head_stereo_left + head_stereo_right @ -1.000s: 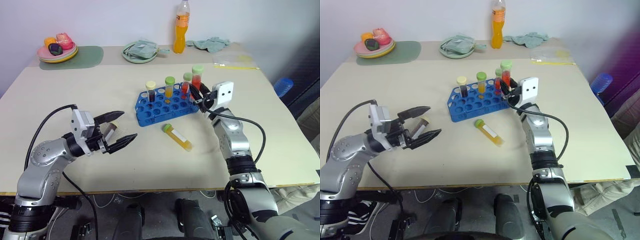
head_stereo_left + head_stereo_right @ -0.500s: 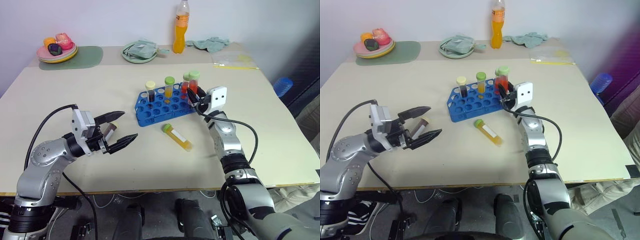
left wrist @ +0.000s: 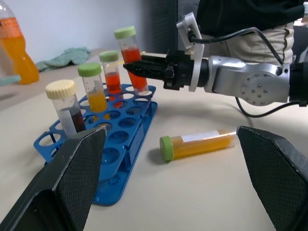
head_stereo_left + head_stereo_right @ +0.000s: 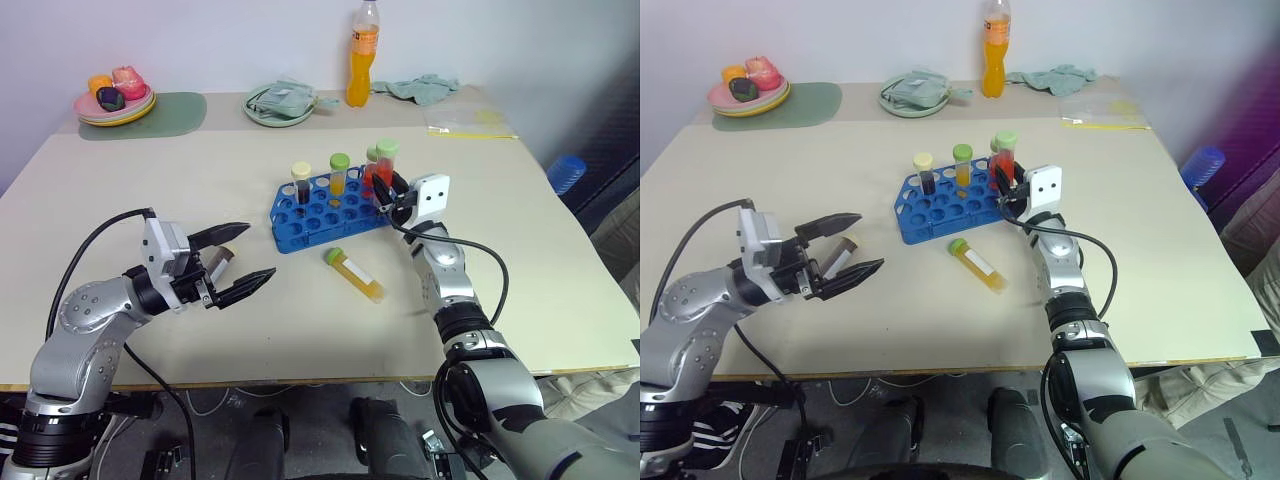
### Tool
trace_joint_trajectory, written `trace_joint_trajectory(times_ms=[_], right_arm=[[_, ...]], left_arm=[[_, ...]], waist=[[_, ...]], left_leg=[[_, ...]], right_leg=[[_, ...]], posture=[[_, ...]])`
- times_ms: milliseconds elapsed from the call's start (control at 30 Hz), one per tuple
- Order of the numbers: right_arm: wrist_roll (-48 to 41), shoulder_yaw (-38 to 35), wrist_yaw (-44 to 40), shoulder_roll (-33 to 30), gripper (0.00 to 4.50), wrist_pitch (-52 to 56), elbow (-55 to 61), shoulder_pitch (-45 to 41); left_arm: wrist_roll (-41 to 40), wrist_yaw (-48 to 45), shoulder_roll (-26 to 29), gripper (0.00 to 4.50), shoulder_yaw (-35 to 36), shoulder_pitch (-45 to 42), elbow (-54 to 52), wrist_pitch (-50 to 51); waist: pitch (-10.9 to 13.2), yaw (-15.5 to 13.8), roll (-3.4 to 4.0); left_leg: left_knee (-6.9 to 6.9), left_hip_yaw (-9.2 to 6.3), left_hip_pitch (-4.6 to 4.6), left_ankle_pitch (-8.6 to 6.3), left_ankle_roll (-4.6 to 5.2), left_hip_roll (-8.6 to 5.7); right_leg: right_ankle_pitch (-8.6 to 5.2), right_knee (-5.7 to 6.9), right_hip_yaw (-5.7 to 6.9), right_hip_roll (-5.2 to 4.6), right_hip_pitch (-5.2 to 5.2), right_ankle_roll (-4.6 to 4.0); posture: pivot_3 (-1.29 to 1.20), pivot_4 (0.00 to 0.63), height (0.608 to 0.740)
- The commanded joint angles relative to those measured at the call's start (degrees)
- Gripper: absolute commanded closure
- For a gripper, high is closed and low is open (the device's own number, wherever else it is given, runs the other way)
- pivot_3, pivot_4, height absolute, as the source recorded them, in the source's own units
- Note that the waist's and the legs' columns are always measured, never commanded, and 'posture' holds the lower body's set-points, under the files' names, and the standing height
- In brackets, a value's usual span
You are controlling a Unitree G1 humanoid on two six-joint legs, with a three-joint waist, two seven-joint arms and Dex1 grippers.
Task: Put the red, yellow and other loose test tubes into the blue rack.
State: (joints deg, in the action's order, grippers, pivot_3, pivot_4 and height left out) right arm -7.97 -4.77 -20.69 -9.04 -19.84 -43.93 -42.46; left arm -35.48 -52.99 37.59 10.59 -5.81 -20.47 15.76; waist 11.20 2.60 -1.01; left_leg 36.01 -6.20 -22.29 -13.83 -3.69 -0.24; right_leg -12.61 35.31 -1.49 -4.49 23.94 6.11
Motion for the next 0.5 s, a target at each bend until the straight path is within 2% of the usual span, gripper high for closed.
trace_joint_trajectory(times_ms=[33,500], right_arm=[[-0.22,-0.33,-0.52,-0.28,3.69,0.28,2.06,1.07],[0.03,-0.52,0.22,-0.68,3.69,1.19,3.05,1.84]], left_arm=[[-0.68,0.05,0.63,0.0,1.58,-0.62,-1.97,-0.27],[-0.48,0.14,0.13,0.0,0.79,-1.82,-1.29,-0.42]], waist=[[0.0,-0.02,0.0],[-0.01,-0.03,0.0]], left_leg=[[0.0,0.0,0.0,0.0,0.0,0.0],[0.0,0.0,0.02,0.0,0.0,0.0]], right_leg=[[0.0,0.0,0.0,0.0,0.0,0.0],[0.0,0.01,0.0,0.0,-0.02,0.0]], posture=[[0.0,0.15,0.74],[0.0,0.15,0.74]])
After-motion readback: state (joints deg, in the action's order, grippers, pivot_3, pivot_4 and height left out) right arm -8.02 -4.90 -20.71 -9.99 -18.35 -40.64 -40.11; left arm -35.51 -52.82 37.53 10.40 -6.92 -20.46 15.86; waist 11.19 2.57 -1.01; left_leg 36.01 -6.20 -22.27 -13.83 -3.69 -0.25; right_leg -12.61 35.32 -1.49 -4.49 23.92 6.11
